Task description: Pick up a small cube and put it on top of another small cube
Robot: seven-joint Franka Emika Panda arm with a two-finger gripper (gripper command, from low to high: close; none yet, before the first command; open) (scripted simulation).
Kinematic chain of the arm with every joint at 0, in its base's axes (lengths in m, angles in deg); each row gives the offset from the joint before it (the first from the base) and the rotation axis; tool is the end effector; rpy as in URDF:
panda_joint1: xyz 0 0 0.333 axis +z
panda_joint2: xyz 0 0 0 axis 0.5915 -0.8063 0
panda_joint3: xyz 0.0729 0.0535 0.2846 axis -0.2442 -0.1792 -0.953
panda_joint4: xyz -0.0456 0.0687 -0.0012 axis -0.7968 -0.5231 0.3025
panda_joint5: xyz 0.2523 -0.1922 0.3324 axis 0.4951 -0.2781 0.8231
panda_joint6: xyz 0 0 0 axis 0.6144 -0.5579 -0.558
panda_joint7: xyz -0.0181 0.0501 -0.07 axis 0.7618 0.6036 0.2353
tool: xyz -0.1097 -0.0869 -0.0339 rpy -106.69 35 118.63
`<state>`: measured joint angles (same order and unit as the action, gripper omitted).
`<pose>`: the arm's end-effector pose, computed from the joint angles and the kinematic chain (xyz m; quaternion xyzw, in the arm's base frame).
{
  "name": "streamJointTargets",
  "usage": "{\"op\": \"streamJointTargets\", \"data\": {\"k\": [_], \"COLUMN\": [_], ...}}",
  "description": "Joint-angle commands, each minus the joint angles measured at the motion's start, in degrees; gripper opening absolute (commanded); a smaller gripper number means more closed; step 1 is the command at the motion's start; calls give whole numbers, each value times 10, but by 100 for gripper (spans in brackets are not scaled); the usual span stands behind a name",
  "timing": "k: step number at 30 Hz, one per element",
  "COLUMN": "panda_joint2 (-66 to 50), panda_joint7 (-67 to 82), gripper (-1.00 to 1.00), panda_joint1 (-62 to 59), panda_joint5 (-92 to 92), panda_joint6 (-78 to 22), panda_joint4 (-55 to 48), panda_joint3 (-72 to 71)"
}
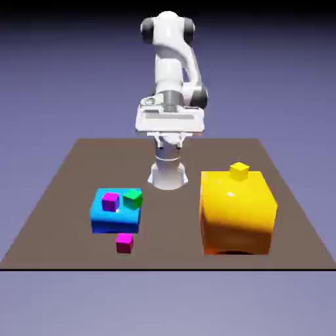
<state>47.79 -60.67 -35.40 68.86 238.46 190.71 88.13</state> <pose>0.4854 -0.0004 0.3640 -0.8679 0.3364 -0.3392 0.1357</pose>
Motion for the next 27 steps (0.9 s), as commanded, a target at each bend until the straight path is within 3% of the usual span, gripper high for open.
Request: {"op": "streamJointTargets", "data": {"k": [1, 25, 27], "panda_joint2": [-21, -519, -520], "panda_joint7": [5, 121, 121], "gripper": [0, 0, 0], "panda_joint1": [2, 37, 38], "panda_joint5": [3, 75, 76], "panda_joint6": [-15, -370, -371], "panda_joint4": [-12, -305, -306], "panda_joint3": [8, 202, 203]}}
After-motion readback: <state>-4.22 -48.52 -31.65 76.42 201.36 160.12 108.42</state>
